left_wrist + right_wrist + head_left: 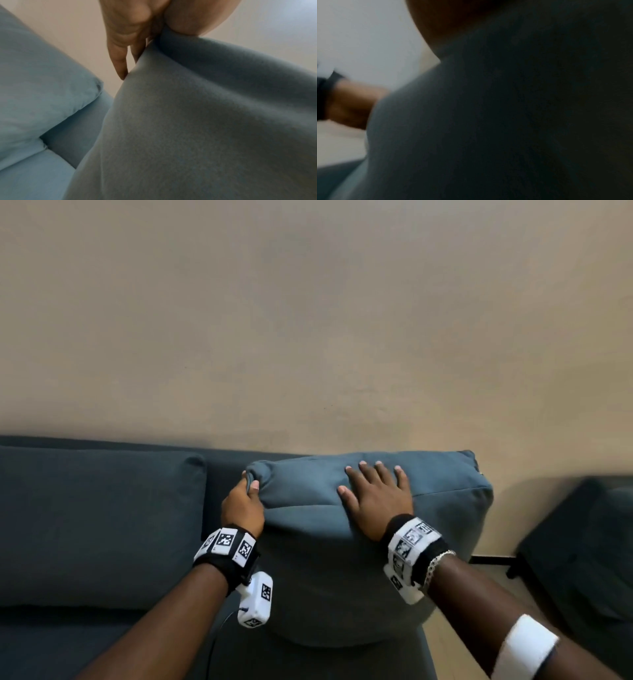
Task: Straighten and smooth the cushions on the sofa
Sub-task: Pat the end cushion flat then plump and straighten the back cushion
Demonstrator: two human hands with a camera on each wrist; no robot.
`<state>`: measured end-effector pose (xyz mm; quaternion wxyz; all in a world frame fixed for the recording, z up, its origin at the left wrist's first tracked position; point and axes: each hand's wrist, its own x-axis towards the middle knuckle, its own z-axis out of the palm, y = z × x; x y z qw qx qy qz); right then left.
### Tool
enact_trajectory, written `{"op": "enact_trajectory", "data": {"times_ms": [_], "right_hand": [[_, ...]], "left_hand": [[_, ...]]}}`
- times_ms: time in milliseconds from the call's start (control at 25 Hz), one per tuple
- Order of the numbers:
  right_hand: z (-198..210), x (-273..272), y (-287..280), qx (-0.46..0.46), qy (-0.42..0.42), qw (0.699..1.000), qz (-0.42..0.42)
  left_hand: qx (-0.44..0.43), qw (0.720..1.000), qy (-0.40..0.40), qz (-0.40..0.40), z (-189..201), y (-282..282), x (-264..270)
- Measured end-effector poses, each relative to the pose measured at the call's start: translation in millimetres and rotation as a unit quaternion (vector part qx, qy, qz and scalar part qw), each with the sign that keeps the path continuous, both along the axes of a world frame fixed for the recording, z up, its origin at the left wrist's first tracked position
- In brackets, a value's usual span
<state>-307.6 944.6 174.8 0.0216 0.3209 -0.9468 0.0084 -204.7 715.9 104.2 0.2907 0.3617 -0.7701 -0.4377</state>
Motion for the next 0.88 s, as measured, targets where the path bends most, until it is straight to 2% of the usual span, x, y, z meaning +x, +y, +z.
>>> {"op": "enact_trajectory", "data": {"times_ms": [40,80,120,160,200,240,280,320,360,400,440,480,520,600,640,680,720,760,800,840,880], "right_hand": [[18.3,-8.4,0.9,-0.071,-0.009,0.997,0.003],[41.4,-15.3,3.7,-0.19,0.002,0.982,0.025],[67.0,-19.3,10.0,-0.318,0.056,0.945,0.049],[87.0,-18.6,19.3,-0.436,0.112,0.89,0.069],[94.9,-19.9,30.2,-0.504,0.169,0.843,0.081],[87.7,-23.4,40.9,-0.508,0.21,0.833,0.065],[71.1,-22.7,46.9,-0.439,0.218,0.871,0.03],[41.0,-20.9,48.9,-0.28,0.181,0.943,-0.014],[5.2,-23.1,53.5,-0.112,0.126,0.985,-0.036],[-9.6,-35.4,56.8,-0.03,0.091,0.995,-0.026],[-1.5,-40.4,60.7,-0.04,0.077,0.996,-0.017],[24.3,-44.5,63.3,-0.128,0.064,0.99,-0.023],[51.7,-50.4,67.5,-0.249,0.076,0.965,-0.016],[103.4,-49.6,83.6,-0.45,0.188,0.873,0.022],[114.1,-46.3,91.8,-0.505,0.252,0.825,0.031],[109.2,-46.5,95.7,-0.518,0.303,0.8,0.009],[93.5,-49.4,96.1,-0.466,0.315,0.826,-0.022],[67.3,-51.2,92.4,-0.358,0.252,0.897,-0.058],[29.5,-58.5,91.9,-0.211,0.153,0.962,-0.077],[6.0,-67.6,96.4,-0.103,0.07,0.989,-0.08],[5.3,-74.3,100.0,-0.067,0.025,0.994,-0.078]], "left_hand": [[-0.005,1.0,0.0,0.008,0.2,1.1,-0.8],[-0.006,1.0,0.0,0.023,-1.4,1.0,0.9],[-0.01,0.999,0.009,0.037,-1.8,-1.3,-0.3],[-0.015,0.999,0.018,0.043,-4.5,-4.8,0.4],[-0.016,0.999,0.022,0.044,-6.6,-7.9,1.7],[-0.021,0.998,0.024,0.047,-8.5,-10.8,2.9],[-0.025,0.998,0.025,0.053,-9.8,-13.7,2.6],[-0.027,0.998,0.018,0.052,-9.2,-14.8,2.9],[-0.03,0.999,0.008,0.042,-9.9,-14.3,4.0],[-0.029,0.999,0.003,0.032,-10.2,-11.3,4.6],[-0.031,0.999,0.004,0.026,-10.9,-8.4,5.0],[-0.031,0.999,0.011,0.028,-9.2,-5.8,3.3],[-0.03,0.999,0.015,0.034,-10.2,-4.5,4.3],[-0.037,0.998,0.031,0.047,-11.7,-5.1,2.5],[-0.04,0.998,0.032,0.046,-11.5,-5.8,3.2],[-0.042,0.998,0.032,0.045,-11.7,-6.9,3.7],[-0.042,0.997,0.035,0.047,-11.5,-7.4,3.7],[-0.04,0.997,0.036,0.048,-11.0,-7.6,3.5],[-0.038,0.998,0.031,0.04,-10.6,-6.9,3.5],[-0.034,0.999,0.026,0.03,-11.0,-4.9,3.2],[-0.028,0.999,0.024,0.026,-10.5,-2.4,2.4]]}}
